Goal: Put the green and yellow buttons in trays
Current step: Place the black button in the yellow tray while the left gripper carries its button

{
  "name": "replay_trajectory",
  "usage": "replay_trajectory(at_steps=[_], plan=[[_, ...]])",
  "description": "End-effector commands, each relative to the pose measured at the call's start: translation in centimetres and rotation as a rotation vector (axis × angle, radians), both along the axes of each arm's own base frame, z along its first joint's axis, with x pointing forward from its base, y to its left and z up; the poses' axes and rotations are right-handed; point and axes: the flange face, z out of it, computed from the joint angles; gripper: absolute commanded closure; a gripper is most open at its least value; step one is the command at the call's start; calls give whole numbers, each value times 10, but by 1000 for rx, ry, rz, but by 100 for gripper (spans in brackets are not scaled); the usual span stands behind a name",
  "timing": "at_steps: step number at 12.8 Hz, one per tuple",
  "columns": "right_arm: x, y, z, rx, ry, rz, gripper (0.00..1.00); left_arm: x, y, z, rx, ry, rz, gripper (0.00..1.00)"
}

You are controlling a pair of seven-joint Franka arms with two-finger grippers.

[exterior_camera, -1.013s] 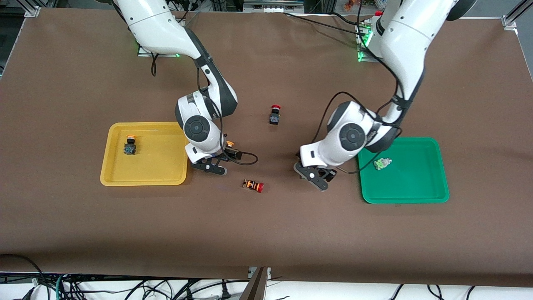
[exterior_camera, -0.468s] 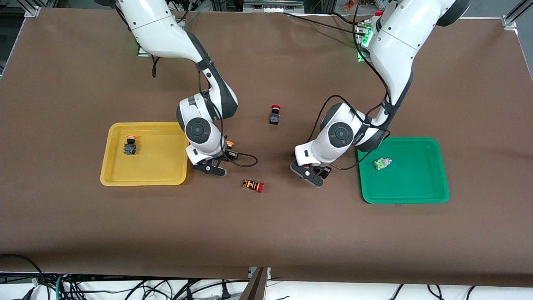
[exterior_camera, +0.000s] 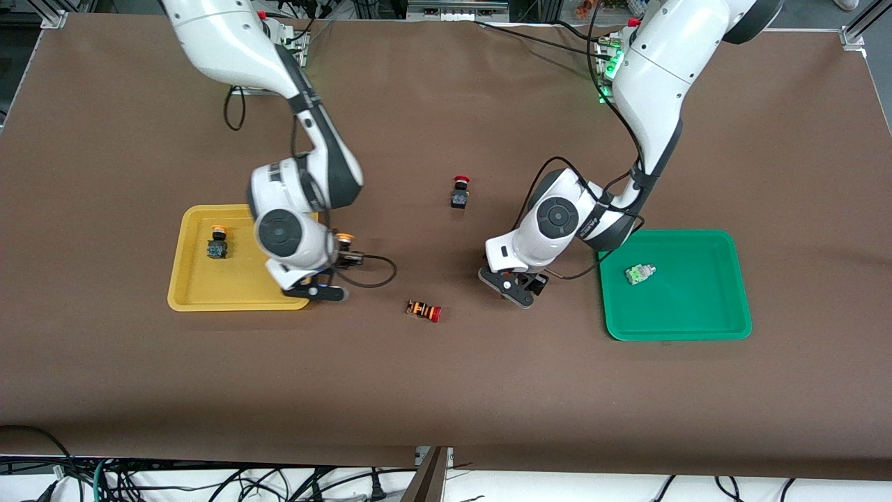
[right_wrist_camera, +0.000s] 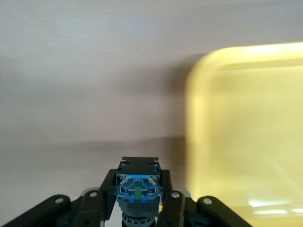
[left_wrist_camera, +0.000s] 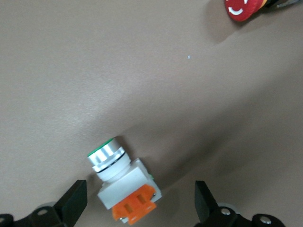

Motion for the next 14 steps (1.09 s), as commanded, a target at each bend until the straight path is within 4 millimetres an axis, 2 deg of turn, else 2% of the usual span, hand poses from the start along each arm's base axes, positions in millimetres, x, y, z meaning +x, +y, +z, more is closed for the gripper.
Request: replay_trajectory(at_steps=[1,2,3,4,6,8,9,10,11,13,14], plan=[[8,-63,-1,-7,54,134,100,0,0,-7,11,-22,6,48],[10,-89,-7,-5,64,174,100,1,2,-7,11,-20,14,73],[11,-110,-14,0,76,175,100,4,6,-5,11,-24,15,86],[9,-120,-24,-3,88,170,100,4,7,-3,13,-22,15,97],[-2,-129,-48,-13,75,169,100,8,13,14,32,-10,18,100],[-7,-133,-58,-18,82,165,100,14,29,47,77,32,29,100],[-7,-133,-60,-20,86,166,85,20,49,62,102,57,46,100],[-5,-133,-57,-18,86,163,29,22,63,75,124,81,15,100],[-1,-135,-52,-16,74,159,0,27,84,86,141,103,-31,100],[11,-127,-28,0,75,166,0,36,136,104,169,164,-115,100],[17,-120,-11,11,91,170,0,38,158,107,199,184,-170,100]])
